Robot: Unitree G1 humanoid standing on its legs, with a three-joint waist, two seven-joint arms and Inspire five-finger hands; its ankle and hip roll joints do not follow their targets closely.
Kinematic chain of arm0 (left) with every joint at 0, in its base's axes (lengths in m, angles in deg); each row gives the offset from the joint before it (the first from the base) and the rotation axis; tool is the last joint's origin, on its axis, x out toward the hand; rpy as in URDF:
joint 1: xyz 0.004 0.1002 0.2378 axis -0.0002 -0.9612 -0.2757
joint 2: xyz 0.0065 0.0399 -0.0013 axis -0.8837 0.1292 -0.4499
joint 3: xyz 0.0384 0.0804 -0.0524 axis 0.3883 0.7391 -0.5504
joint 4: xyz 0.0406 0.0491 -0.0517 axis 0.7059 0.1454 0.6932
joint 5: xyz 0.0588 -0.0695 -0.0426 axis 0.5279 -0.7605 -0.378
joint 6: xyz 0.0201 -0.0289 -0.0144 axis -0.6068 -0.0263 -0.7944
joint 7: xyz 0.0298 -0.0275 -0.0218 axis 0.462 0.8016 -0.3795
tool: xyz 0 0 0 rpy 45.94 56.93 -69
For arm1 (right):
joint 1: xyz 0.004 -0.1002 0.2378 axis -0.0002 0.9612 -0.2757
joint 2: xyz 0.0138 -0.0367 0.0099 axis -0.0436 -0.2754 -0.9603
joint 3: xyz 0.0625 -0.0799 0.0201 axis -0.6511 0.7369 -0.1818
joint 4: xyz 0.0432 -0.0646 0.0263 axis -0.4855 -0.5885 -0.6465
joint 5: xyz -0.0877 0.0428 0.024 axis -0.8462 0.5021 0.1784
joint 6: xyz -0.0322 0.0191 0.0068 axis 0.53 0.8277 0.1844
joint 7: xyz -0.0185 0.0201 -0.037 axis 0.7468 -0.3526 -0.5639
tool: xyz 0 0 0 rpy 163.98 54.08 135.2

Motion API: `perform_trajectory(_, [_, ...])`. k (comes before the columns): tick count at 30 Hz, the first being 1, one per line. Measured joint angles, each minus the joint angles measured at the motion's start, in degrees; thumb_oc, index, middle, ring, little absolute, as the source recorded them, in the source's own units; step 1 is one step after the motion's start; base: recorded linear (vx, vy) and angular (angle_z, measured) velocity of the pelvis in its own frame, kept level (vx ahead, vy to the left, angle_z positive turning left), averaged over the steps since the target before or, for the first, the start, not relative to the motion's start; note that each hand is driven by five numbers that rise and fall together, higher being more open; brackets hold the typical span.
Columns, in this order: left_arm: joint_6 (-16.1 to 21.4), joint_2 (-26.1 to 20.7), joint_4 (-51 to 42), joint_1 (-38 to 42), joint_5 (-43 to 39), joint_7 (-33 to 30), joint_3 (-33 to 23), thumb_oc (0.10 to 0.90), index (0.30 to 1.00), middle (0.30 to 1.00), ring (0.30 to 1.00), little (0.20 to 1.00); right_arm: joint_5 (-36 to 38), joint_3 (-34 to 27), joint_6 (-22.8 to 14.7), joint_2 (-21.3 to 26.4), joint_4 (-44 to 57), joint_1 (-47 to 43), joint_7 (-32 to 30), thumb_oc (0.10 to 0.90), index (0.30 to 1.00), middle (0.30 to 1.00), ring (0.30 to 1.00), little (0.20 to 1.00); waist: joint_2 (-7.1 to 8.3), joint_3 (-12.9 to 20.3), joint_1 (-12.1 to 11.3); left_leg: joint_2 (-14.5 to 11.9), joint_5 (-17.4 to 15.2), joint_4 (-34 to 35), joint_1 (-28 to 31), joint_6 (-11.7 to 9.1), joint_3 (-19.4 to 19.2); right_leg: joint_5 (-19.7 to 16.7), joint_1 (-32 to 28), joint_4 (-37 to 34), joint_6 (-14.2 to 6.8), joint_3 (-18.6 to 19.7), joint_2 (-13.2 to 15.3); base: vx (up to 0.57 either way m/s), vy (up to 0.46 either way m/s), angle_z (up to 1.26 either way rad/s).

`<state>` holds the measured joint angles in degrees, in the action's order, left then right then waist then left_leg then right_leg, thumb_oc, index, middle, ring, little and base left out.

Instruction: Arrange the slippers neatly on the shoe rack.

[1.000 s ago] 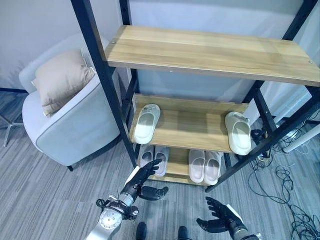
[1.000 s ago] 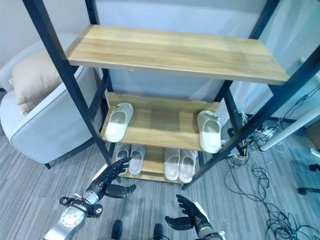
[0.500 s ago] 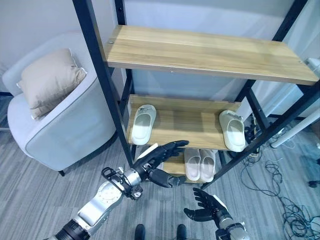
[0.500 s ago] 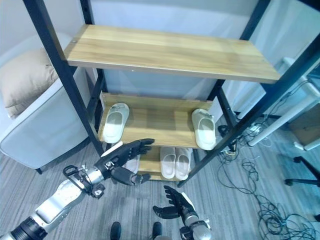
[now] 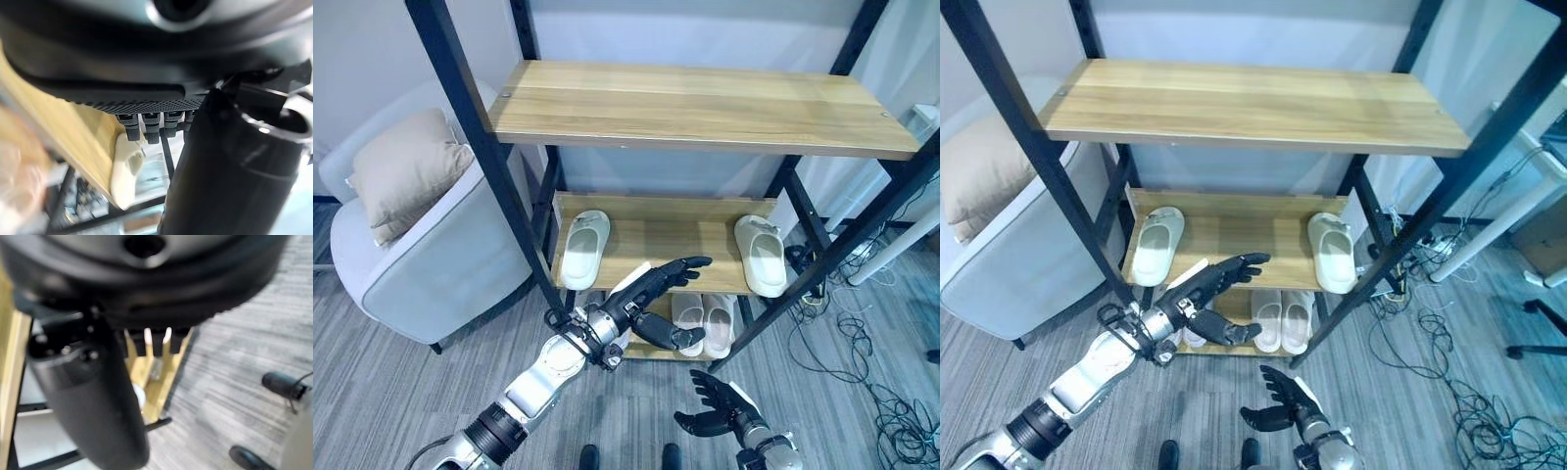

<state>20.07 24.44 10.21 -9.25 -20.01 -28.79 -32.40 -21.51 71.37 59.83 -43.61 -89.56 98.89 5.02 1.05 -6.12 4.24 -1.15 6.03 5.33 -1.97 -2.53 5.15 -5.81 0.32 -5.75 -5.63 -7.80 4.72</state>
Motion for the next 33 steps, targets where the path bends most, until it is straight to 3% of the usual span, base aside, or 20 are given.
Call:
perform_trajectory(5, [3.1,-1.7,0.2,5.7,14.7,-7.9,0.1,0.8,0.9,0.9,0.9,0.9,-0.7,1.3,-1.1,0.2,-1.2,0.9,-1.4,0.8,0.9,0.9,0.9,0.9,-1.28,1.4,0.7,-0.1,0.7,-0.1,-3.6,-0.3,-0.1,-0.7,3.6,0.0,0.8,0.1,-0.2,-0.01,-0.062,-0.01])
perform_trajectory(12, [6.3,-2.0,1.7,10.1,23.9,-14.1,0.4,0.8,0.9,0.9,0.9,0.9,-1.9,1.9,-1.6,0.4,-1.9,1.6,-2.7,0.8,0.9,0.9,0.9,0.9,-2.85,2.5,2.3,-0.3,1.0,-0.1,-7.0,-0.2,-1.2,-1.2,7.4,0.0,1.2,0.3,-0.2,0.0,-0.029,-0.05])
perform_trajectory(20, [6.0,-2.2,7.7,17.2,32.1,-19.7,1.5,0.8,0.9,0.9,0.9,0.9,-1.9,1.8,-2.8,2.9,-1.6,0.6,-4.0,0.8,0.9,0.9,0.9,0.9,-4.21,3.2,3.1,-0.5,1.4,-0.1,-10.9,-0.6,-1.5,-1.5,11.5,0.4,1.4,0.4,-0.3,0.0,-0.003,-0.01])
perform_trajectory(28, [4.8,-5.1,8.4,18.4,37.9,-24.9,0.9,0.8,0.9,0.9,0.9,0.9,-1.7,0.2,-3.8,3.1,-1.4,-0.4,-5.1,0.8,0.9,0.9,0.9,0.9,-4.88,3.1,2.9,-0.6,1.4,-0.1,-13.4,-0.6,-2.8,-1.7,14.6,0.4,1.5,1.7,-0.3,0.02,0.002,-0.08])
perform_trajectory(33, [1.3,-8.0,11.6,19.8,45.1,-27.9,0.6,0.8,0.9,0.9,0.9,0.9,-1.7,-0.4,-4.3,3.7,-1.4,-0.5,-5.6,0.8,0.9,0.9,0.9,0.9,-5.2,3.0,2.9,-0.6,1.4,-0.1,-14.7,-0.7,-2.9,-1.7,16.0,0.4,1.4,1.7,-0.4,0.0,0.0,0.0])
